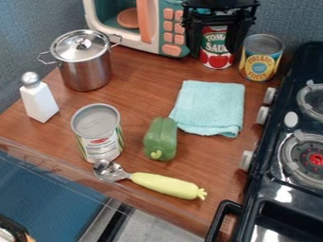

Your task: Move the can from the bottom middle of the table to the upper side of the table

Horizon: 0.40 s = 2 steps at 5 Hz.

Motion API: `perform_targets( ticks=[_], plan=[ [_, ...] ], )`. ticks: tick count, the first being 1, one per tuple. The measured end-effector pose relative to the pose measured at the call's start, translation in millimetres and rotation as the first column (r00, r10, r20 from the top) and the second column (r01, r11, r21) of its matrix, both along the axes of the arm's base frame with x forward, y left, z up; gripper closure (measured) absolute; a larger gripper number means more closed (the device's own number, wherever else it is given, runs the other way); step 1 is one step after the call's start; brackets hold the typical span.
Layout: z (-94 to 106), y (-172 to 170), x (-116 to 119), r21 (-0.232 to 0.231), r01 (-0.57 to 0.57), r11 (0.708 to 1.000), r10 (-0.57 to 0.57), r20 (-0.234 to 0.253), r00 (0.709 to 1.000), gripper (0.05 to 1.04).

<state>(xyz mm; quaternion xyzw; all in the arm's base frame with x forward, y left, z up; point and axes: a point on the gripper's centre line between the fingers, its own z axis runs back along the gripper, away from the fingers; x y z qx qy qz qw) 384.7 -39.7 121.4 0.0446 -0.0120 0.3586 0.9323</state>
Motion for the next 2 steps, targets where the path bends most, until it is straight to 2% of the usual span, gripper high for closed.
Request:
perform_targets(
  ticks=[1,2],
  plan=[
    [-21.3,3,-7,-0.005,0.003,1.000,-0.004,-0.059,0.998,0.085],
    [-16.3,52,-39,-0.080,-0.035,0.996,0.031,-0.046,0.998,0.085]
  ],
)
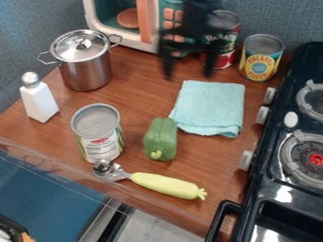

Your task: Move the can from the bottom middle of the table to the upper side of the table

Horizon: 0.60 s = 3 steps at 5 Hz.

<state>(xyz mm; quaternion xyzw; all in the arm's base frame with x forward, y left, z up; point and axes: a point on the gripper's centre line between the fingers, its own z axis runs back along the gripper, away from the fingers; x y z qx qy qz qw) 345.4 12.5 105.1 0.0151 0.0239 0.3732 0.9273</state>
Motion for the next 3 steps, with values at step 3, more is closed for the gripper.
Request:
perform_targets(
  ticks=[3],
  plan=[
    [-10.2,95,-32,-0.042,0.208,0.977,-0.208,0.005,0.978,0.085]
  ],
)
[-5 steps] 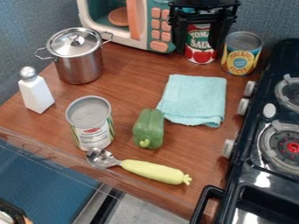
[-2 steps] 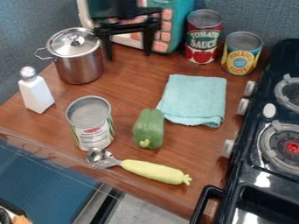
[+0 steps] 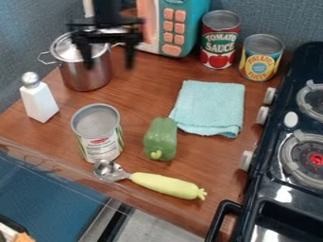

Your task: Move the can from the bottom middle of the table to the upper side of the table

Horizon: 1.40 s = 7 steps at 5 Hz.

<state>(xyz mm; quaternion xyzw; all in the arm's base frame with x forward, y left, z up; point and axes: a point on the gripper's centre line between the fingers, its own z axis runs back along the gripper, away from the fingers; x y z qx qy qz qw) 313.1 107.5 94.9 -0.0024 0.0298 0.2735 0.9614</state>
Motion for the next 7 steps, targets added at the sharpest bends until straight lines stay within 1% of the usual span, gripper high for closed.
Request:
perform_targets(
  ticks=[1,2,3,4,5,6,7],
  plan=[
    [-10.1,-5,-28,-0.004,0.161,0.987,-0.161,-0.045,0.986,0.085],
    [-2.8,-9,-45,-0.018,0.221,0.975,-0.221,-0.034,0.975,0.085],
    [8.9,-15,-63,-0.030,0.263,0.964,-0.264,-0.036,0.964,0.085],
    [9.2,-20,-80,-0.040,0.293,0.955,-0.294,-0.049,0.954,0.085],
    [11.6,-22,-99,-0.031,0.305,0.952,-0.306,-0.067,0.950,0.085],
    [5.5,-22,-119,-0.013,0.322,0.947,-0.321,-0.106,0.941,0.085],
    [-3.3,-19,-126,0.015,0.311,0.950,-0.307,-0.126,0.943,0.085]
  ],
)
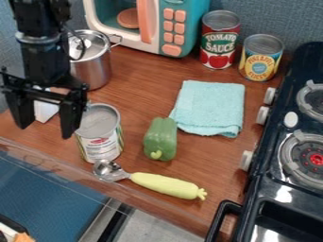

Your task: Move the can from the bottom middle of the table to the upper side of the table

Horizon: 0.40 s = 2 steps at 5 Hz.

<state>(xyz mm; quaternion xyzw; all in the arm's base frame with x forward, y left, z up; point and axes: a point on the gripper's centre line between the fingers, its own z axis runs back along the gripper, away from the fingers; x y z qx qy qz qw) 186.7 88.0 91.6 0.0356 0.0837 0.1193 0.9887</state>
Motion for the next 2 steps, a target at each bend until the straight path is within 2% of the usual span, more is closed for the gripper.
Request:
perform_targets(
  ticks=[2],
  plan=[
    [-31.7,5,8,0.008,-0.026,1.000,0.025,0.012,1.000,0.085]
  ],
)
